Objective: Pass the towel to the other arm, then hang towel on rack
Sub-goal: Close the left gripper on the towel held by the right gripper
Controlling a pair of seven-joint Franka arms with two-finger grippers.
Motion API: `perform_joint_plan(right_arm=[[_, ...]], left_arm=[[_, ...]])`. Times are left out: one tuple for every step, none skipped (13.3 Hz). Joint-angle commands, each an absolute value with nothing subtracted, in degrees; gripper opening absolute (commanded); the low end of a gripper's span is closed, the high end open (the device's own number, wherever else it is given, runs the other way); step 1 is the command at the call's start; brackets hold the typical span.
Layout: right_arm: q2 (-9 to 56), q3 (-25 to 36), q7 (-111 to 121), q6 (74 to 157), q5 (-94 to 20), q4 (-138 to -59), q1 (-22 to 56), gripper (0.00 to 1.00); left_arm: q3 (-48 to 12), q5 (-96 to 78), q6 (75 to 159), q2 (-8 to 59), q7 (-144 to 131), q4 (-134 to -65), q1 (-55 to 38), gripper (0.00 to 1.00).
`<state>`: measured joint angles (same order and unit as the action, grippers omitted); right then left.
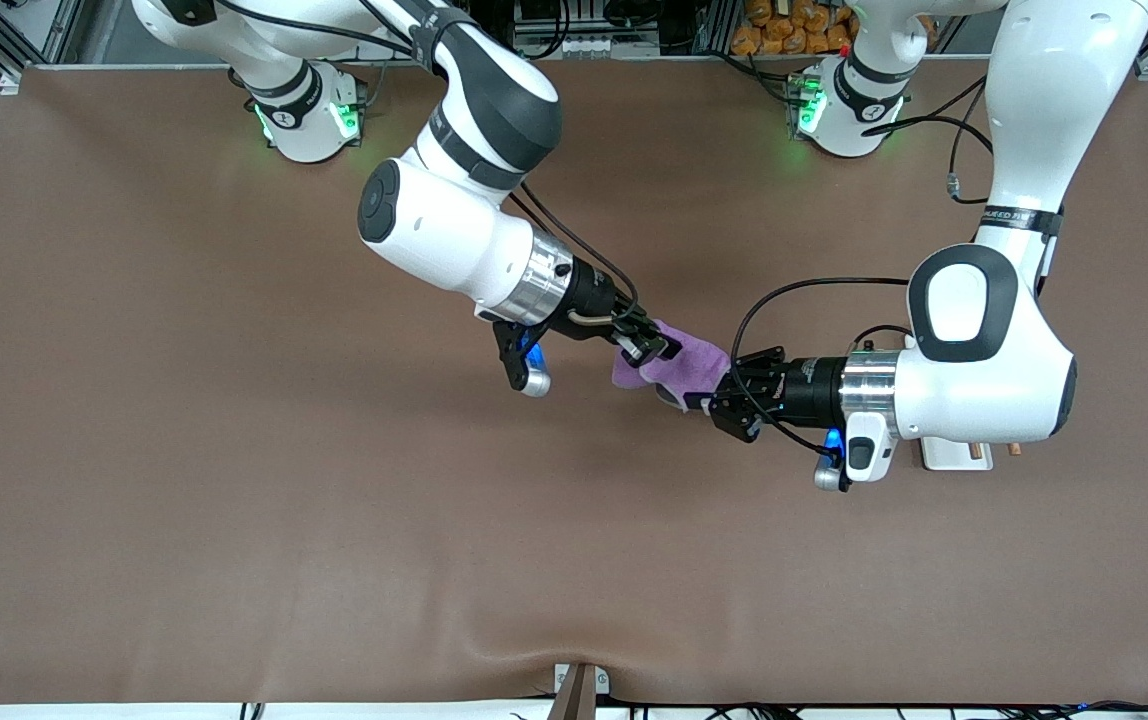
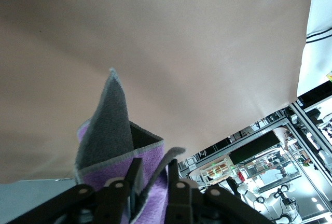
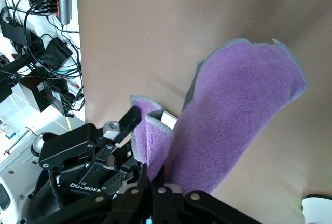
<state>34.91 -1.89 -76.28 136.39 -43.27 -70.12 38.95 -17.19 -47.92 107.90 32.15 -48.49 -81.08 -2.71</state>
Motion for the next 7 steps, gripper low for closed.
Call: perform_joint_plan(right_arm=[[36.2, -1.3, -77.0, 136.4, -44.1, -67.9, 39.6, 0.0], [36.2, -1.3, -77.0, 136.4, -44.1, -67.9, 39.6, 0.0], [36.2, -1.3, -77.0, 136.4, -44.1, -67.9, 39.6, 0.0], [36.2, -1.3, -77.0, 136.4, -44.1, -67.9, 39.6, 0.0], [36.2, -1.3, -77.0, 136.4, -44.1, -67.9, 39.6, 0.0], [36.2, -1.3, -77.1, 136.4, -44.1, -67.9, 39.6, 0.0], [36.2, -1.3, -77.1, 136.3, -44.1, -67.9, 39.6, 0.0]], left_arm=[[-17.4, -49.1, 106.9, 32.1, -48.3, -80.3, -2.4, 0.07], [-17.4, -49.1, 106.9, 32.1, -48.3, -80.3, -2.4, 0.0], [-17.4, -49.0, 106.9, 32.0, -48.3, -80.3, -2.4, 0.0], [-17.4, -49.0, 106.8, 31.9, -48.3, -80.3, -2.3, 0.0], [-17.4, -48.6, 106.6, 31.5, -48.3, -80.2, -2.2, 0.0], [-17.1, -48.3, 105.1, 30.9, -48.3, -80.2, -2.1, 0.0], [-17.0, -47.6, 103.7, 29.5, -48.0, -80.2, -1.5, 0.0]])
